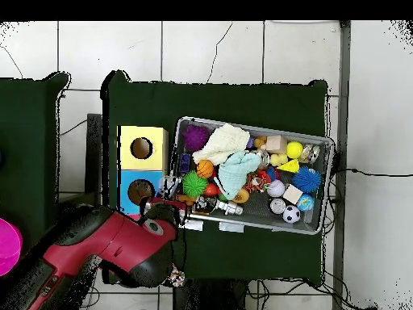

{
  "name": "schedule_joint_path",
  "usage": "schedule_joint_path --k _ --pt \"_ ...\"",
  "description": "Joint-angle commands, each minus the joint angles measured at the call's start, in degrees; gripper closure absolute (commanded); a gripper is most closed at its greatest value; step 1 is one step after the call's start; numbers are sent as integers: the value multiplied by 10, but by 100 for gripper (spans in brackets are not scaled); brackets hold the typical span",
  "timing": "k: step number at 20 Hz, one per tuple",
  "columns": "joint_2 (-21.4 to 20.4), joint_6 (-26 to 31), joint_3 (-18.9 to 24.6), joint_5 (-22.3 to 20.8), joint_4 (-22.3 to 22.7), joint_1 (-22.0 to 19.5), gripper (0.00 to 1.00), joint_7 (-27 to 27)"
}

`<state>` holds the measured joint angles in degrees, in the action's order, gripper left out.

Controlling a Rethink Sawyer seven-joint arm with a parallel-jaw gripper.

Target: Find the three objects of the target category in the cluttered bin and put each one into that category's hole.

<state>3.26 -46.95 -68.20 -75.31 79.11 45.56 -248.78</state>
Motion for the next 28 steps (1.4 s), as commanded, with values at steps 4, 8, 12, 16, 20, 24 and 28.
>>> schedule_joint_path --k 4,8,12,16,20,24,28 --pt "-12 29 92 49 -60 9 100 -232" --pt "-7 42 85 51 -71 13 100 -229" --pt "-2 45 81 52 -77 16 100 -229" --pt "-14 67 98 51 -81 17 100 -226" --pt "-10 99 108 53 -91 19 100 -224" --pt "-5 129 119 52 -103 21 100 -221" --pt "-8 156 137 48 -107 20 100 -219"
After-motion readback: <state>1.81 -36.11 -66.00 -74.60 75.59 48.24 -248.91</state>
